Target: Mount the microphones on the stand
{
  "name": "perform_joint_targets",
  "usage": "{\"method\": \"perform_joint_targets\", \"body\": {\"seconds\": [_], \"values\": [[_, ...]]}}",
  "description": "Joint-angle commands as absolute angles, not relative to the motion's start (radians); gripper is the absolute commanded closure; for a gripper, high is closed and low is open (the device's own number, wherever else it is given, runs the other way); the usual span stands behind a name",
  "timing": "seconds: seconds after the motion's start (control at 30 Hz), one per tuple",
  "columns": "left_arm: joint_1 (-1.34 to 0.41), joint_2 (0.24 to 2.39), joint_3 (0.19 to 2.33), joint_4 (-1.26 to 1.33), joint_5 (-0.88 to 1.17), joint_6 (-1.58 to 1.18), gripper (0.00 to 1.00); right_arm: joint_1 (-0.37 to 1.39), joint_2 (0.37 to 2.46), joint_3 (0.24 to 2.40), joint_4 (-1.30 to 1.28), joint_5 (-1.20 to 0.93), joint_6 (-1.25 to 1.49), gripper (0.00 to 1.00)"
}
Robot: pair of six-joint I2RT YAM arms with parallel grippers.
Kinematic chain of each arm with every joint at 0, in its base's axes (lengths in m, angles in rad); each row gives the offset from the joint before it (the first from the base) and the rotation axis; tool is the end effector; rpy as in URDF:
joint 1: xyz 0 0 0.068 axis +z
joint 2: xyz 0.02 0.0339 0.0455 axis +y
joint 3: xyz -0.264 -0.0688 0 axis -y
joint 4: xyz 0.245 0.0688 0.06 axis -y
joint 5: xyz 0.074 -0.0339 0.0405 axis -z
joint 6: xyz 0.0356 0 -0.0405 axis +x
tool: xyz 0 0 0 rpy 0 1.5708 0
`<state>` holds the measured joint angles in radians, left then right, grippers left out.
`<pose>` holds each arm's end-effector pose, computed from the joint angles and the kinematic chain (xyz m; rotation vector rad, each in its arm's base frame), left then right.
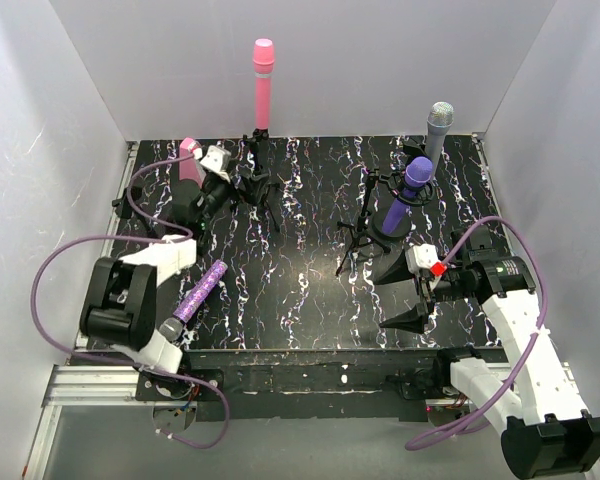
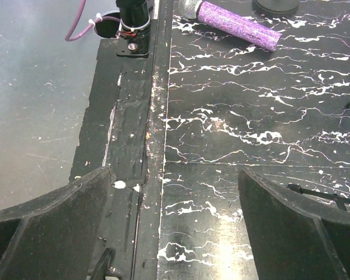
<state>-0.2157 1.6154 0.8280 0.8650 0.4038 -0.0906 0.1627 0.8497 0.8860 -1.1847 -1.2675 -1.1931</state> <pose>0.3424 -0.0893 0.2543 0.4215 1.4645 -0.5463 0.1159 0.0535 0.3034 -1.4726 1.3356 1.0484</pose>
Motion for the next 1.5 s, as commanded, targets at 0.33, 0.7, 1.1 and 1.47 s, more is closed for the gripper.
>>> {"method": "perform_joint_targets", "body": {"seconds": [0.33,0.7,1.1,1.47], "values": [[-0.307,1.148,0.506,0.807,0.345,-0.166,0.02,0.163,0.865,0.880,-1.201,-1.328,-1.266,0.04],[-0.482,1.285,0.414,1.032,0.149,-0.080,0.02,0.250,0.888,0.896,-0.950,-1.218,-1.051,0.02],[-0.517,1.221,0.336,1.112,0.016,-0.078,0.02,0.282,0.888,0.842,-0.858,-1.184,-0.976,0.02],[-0.529,0.508,0.428,0.142,-0.462,-0.192,0.02,0.282,0.890,0.792,-0.790,-1.192,-0.934,0.02]]}}
